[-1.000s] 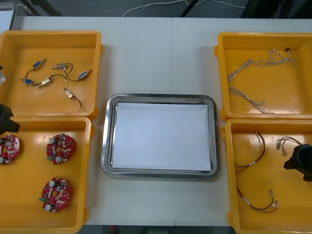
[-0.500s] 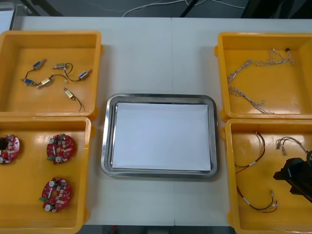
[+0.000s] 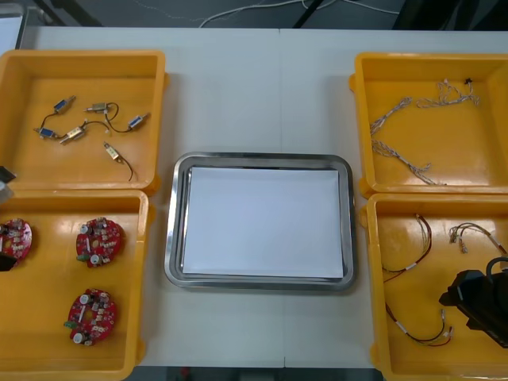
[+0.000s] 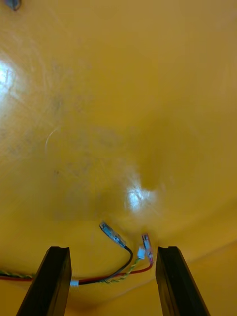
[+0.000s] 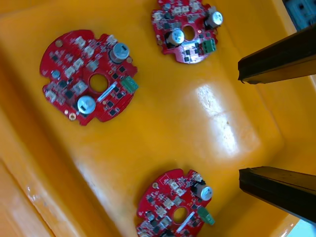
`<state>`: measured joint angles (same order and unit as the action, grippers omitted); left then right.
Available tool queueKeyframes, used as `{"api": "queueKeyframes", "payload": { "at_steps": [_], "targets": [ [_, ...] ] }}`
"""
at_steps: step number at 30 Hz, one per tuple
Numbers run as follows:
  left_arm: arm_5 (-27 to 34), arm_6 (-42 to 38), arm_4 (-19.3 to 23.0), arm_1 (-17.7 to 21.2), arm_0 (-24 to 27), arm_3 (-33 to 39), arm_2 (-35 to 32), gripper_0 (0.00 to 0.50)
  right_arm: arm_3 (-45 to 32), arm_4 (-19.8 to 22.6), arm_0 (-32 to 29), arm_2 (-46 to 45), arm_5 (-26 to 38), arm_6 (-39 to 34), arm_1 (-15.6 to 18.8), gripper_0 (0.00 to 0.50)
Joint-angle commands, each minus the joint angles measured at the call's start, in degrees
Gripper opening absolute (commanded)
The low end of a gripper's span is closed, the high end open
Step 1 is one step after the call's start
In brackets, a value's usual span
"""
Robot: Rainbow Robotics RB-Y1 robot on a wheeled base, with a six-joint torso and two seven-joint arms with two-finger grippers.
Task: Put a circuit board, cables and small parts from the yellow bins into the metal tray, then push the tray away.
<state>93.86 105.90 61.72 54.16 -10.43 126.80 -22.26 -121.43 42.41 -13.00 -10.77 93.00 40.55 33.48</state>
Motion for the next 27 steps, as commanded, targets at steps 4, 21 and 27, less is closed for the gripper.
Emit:
{"api": "queueKeyframes", "payload": {
  "at_steps": [4,21,27],
  "targets": [
    [-0.4,11.7,0.3,-2.6,-2.8,1.7,-1.9,0.500,-1.0,-7.2,-1.9,6.1,-3.9,-6.9,-1.4,0.500],
    [-9.2,34.7,0.1,-1.3,-9.5,1.6,2.2,0.500,-1.2,-9.6,-4.5,7.6,-7.7,-8.2,-3.2,0.500],
    [-11.7,44.0,0.2,-1.3,-11.7,1.6,2.4,0.500,-1.2,-9.8,-4.7,7.8,-7.7,-8.2,-3.2,0.500]
  ]
}}
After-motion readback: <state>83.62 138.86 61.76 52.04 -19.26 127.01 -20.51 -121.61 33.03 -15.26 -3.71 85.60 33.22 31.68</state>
